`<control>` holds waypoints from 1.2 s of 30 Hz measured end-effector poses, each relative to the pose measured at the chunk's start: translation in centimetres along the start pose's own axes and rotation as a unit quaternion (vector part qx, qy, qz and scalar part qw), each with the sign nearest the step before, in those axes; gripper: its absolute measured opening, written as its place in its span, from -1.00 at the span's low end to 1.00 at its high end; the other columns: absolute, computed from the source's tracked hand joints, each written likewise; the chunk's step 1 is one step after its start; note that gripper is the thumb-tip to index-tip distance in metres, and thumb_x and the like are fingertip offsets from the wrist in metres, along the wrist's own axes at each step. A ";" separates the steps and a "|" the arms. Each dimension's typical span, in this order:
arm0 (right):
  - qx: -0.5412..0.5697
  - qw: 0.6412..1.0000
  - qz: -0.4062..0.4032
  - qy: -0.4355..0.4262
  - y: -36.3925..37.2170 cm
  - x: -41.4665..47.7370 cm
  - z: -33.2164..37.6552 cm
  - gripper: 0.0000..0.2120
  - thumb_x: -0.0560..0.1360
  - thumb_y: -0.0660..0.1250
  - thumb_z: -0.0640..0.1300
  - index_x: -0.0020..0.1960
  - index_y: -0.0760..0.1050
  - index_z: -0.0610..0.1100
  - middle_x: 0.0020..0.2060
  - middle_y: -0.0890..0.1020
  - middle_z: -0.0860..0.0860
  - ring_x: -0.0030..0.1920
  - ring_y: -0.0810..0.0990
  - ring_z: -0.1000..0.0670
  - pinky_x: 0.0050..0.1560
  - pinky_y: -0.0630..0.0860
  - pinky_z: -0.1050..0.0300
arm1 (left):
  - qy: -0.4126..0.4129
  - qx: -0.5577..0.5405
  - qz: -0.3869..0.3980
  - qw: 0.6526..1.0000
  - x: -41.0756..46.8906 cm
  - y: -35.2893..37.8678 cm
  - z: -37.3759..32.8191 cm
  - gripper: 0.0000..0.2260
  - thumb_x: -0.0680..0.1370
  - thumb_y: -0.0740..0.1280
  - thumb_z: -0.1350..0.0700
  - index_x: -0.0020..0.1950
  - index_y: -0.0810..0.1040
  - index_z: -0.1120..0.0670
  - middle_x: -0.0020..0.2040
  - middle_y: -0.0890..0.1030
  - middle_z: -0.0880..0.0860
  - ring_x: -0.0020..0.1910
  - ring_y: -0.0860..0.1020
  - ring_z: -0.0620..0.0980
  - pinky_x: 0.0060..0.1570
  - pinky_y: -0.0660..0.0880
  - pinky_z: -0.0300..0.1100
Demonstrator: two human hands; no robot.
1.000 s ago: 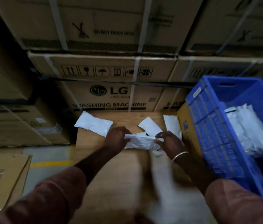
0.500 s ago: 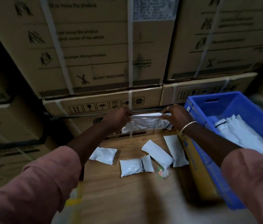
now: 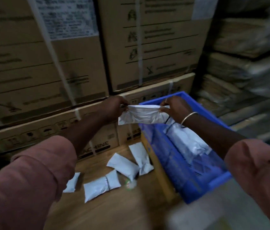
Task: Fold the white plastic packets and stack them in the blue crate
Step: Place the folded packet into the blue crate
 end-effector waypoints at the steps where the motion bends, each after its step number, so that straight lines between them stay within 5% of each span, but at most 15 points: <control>1: -0.002 1.000 -0.006 0.016 -1.0 -0.4 -2.0 -0.82 0.44 0.49 -0.02 -0.04 0.69 -0.11 -0.10 0.72 -0.16 0.01 0.67 -0.17 0.00 0.55 0.01 | 0.012 0.002 -0.005 1.000 1.5 0.5 -1.6 -0.79 0.53 0.43 0.10 0.15 0.70 0.02 0.14 0.71 0.06 0.15 0.64 0.11 0.08 0.56 -0.06; 9: -0.025 0.992 -0.030 0.118 -6.5 -3.6 -15.6 -0.82 0.42 0.50 0.01 -0.07 0.68 -0.08 -0.12 0.73 -0.14 -0.04 0.67 -0.15 -0.07 0.55 0.02 | 0.100 -0.001 0.043 0.994 13.2 7.7 -12.8 -0.78 0.56 0.42 0.14 0.19 0.69 0.08 0.19 0.69 0.11 0.18 0.62 0.15 0.05 0.45 -0.15; 12: -0.020 0.989 -0.019 0.147 -5.9 -4.2 -18.9 -0.81 0.40 0.51 0.04 -0.08 0.67 -0.06 -0.14 0.73 -0.12 -0.06 0.68 -0.15 -0.05 0.59 0.00 | 0.120 0.005 0.100 0.988 16.7 10.8 -13.8 -0.76 0.49 0.36 0.05 0.11 0.71 0.00 0.07 0.73 0.08 0.04 0.67 0.15 0.06 0.58 0.01; 17: -0.009 0.989 0.016 0.150 -3.2 -4.9 -19.8 -0.86 0.46 0.45 0.00 -0.07 0.65 -0.06 -0.11 0.73 -0.10 -0.05 0.68 -0.14 -0.07 0.57 0.08 | 0.148 0.028 0.168 0.974 19.9 13.6 -14.3 -0.83 0.53 0.45 0.18 0.11 0.71 0.12 0.03 0.72 0.10 -0.02 0.64 0.05 0.01 0.50 -0.11; 24: 0.002 0.975 0.117 0.187 5.3 -5.2 -19.9 -0.80 0.44 0.41 -0.07 -0.16 0.55 -0.21 -0.09 0.66 -0.22 -0.02 0.65 -0.23 -0.10 0.51 0.07 | 0.166 0.145 0.248 0.943 20.5 19.6 -13.5 -0.76 0.51 0.46 0.09 0.18 0.69 -0.07 0.14 0.70 -0.05 0.13 0.65 0.02 0.08 0.53 -0.11; 30: 0.014 0.952 0.183 0.244 10.7 -7.1 -21.1 -0.83 0.52 0.33 -0.18 0.01 0.56 -0.28 0.00 0.65 -0.25 0.03 0.65 -0.25 -0.13 0.46 0.09 | 0.162 0.129 0.312 0.927 18.9 27.7 -11.9 -0.71 0.51 0.41 0.23 0.18 0.69 -0.04 0.10 0.72 -0.02 0.10 0.67 -0.01 0.05 0.52 -0.18; 36: -0.031 0.957 0.176 0.230 12.9 -8.1 -20.8 -0.75 0.51 0.33 -0.11 0.14 0.50 -0.20 0.15 0.52 -0.19 0.15 0.55 -0.23 0.05 0.52 -0.01 | 0.206 0.090 0.304 0.926 18.3 30.3 -11.0 -0.58 0.47 0.40 0.24 0.32 0.58 0.01 0.23 0.63 0.01 0.19 0.61 0.07 0.11 0.47 -0.15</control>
Point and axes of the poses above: each hand's wrist, its own x-axis towards the middle knuckle, its own y-axis out of the palm, z = x × y, the point moved 6 cm from there along x, towards the middle knuckle
